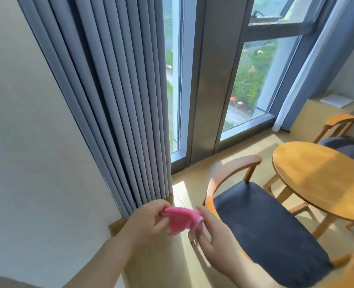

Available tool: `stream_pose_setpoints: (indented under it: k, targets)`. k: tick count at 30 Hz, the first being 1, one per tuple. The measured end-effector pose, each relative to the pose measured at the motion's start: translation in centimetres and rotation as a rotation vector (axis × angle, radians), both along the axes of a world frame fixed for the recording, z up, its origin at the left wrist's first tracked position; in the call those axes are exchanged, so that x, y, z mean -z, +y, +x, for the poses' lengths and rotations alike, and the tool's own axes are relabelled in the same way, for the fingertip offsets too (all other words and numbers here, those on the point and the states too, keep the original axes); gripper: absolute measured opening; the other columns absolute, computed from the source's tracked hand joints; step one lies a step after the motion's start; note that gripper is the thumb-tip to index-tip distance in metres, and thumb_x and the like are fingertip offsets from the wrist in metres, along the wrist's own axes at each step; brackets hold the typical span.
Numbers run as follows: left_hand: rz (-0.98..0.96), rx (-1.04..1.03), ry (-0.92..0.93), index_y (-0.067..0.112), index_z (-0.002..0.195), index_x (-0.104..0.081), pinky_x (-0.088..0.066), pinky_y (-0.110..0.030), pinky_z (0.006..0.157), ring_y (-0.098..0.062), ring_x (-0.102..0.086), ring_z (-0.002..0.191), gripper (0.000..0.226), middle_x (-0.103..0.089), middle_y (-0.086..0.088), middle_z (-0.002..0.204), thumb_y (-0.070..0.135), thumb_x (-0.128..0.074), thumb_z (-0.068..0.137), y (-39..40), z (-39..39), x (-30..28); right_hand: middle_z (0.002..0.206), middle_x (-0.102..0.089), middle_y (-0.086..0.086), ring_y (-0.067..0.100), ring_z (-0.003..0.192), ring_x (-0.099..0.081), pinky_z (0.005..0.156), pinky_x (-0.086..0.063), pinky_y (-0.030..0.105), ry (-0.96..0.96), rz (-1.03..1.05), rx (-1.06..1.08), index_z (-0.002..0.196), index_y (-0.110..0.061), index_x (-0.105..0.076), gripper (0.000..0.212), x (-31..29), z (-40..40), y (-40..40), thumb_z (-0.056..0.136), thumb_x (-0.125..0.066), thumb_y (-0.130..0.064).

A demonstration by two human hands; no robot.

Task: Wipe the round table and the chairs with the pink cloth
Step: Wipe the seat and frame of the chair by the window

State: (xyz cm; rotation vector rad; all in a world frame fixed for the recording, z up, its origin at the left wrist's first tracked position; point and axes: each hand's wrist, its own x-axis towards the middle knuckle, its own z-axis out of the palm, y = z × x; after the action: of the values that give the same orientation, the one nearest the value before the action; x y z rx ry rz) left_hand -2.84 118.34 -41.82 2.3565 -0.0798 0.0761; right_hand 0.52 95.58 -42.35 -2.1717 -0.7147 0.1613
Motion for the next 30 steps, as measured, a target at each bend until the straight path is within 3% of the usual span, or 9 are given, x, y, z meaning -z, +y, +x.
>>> stream_pose_setpoints:
  k: [3, 7, 10, 12, 14, 17, 21, 26, 30]
  targets:
    - [0.031, -0.036, -0.007, 0.036, 0.083, -0.058, -0.049, -0.019, 0.061, -0.003, -0.059, 0.071, 0.018, -0.060, 0.014, 0.075, 0.049, -0.048, 0.090, -0.4, 0.0, -8.0, 0.116, -0.058, -0.026, 0.003, 0.098, -0.060, 0.088, -0.050, 0.025, 0.014, -0.010, 0.001, 0.134, -0.043, -0.042, 0.046, -7.0, 1.6, -1.6, 0.088, -0.046, -0.047]
    - [-0.011, -0.060, -0.024, 0.033, 0.090, -0.060, -0.052, -0.019, 0.061, -0.001, -0.062, 0.072, 0.016, -0.064, 0.014, 0.079, 0.044, -0.049, 0.094, -0.4, 0.7, -12.5, 0.122, -0.054, -0.028, -0.009, 0.115, -0.049, 0.096, -0.048, 0.024, -0.045, -0.024, 0.005, 0.136, -0.042, -0.042, 0.047, -10.8, 3.1, -1.4, 0.092, -0.055, -0.034]
    - [-0.056, -0.051, -0.044, 0.032, 0.093, -0.061, -0.055, -0.023, 0.064, -0.001, -0.061, 0.074, 0.014, -0.064, 0.013, 0.081, 0.041, -0.050, 0.095, -0.1, 1.6, -12.9, 0.116, -0.049, -0.040, -0.011, 0.116, -0.046, 0.091, -0.042, 0.009, -0.087, 0.025, 0.001, 0.127, -0.056, -0.038, 0.045, -11.5, 3.3, 0.3, 0.088, -0.056, -0.042]
    - [-0.098, -0.025, -0.039, 0.032, 0.097, -0.061, -0.056, -0.023, 0.066, -0.001, -0.061, 0.078, 0.015, -0.064, 0.014, 0.085, 0.042, -0.050, 0.095, 0.3, 2.6, -12.8, 0.118, -0.048, -0.036, -0.006, 0.118, -0.046, 0.089, -0.037, 0.004, -0.088, 0.059, 0.026, 0.125, -0.055, -0.039, 0.043, -11.7, 3.5, 1.6, 0.086, -0.057, -0.048]
    - [-0.151, 0.006, -0.012, 0.033, 0.101, -0.060, -0.057, -0.023, 0.069, -0.001, -0.061, 0.083, 0.016, -0.064, 0.014, 0.091, 0.043, -0.049, 0.095, 0.5, 3.9, -12.6, 0.117, -0.046, -0.031, -0.004, 0.117, -0.045, 0.088, -0.035, 0.002, -0.094, 0.091, 0.078, 0.123, -0.052, -0.041, 0.042, -11.7, 3.9, 2.5, 0.087, -0.062, -0.046]
    - [-0.222, 0.036, 0.030, 0.036, 0.103, -0.060, -0.057, -0.024, 0.075, 0.002, -0.061, 0.087, 0.013, -0.063, 0.017, 0.095, 0.042, -0.052, 0.094, -0.3, 6.0, -12.0, 0.115, -0.043, -0.033, -0.014, 0.113, -0.042, 0.083, -0.035, -0.001, -0.008, 0.145, 0.164, 0.114, -0.060, -0.040, 0.045, -11.6, 4.9, 2.6, 0.087, -0.068, -0.038]
    - [-0.240, 0.087, 0.050, 0.040, 0.100, -0.060, -0.054, -0.019, 0.074, 0.004, -0.059, 0.089, 0.011, -0.062, 0.022, 0.094, 0.043, -0.053, 0.092, -1.9, 9.3, -11.3, 0.121, -0.043, -0.022, -0.014, 0.112, -0.042, 0.078, -0.041, 0.001, 0.112, 0.092, 0.279, 0.129, -0.040, -0.044, 0.047, -10.7, 7.2, 0.6, 0.087, -0.065, -0.044]
    - [-0.222, 0.078, 0.040, 0.039, 0.095, -0.062, -0.054, -0.019, 0.072, -0.002, -0.061, 0.089, 0.008, -0.062, 0.020, 0.091, 0.037, -0.054, 0.093, -4.2, 13.7, -11.4, 0.107, -0.050, -0.017, -0.006, 0.105, -0.049, 0.083, -0.045, 0.008, 0.122, 0.144, 0.235, 0.102, -0.036, -0.061, 0.019, -10.9, 12.2, -2.1, 0.085, -0.069, -0.037]
    - [-0.173, 0.110, 0.014, 0.041, 0.092, -0.061, -0.052, -0.018, 0.068, -0.003, -0.062, 0.086, 0.008, -0.062, 0.022, 0.089, 0.041, -0.053, 0.091, -5.2, 16.6, -12.1, 0.104, -0.054, -0.021, -0.005, 0.103, -0.051, 0.079, -0.043, 0.006, 0.141, 0.168, 0.218, 0.102, -0.036, -0.056, 0.023, -10.9, 15.3, -3.0, 0.084, -0.070, -0.036]
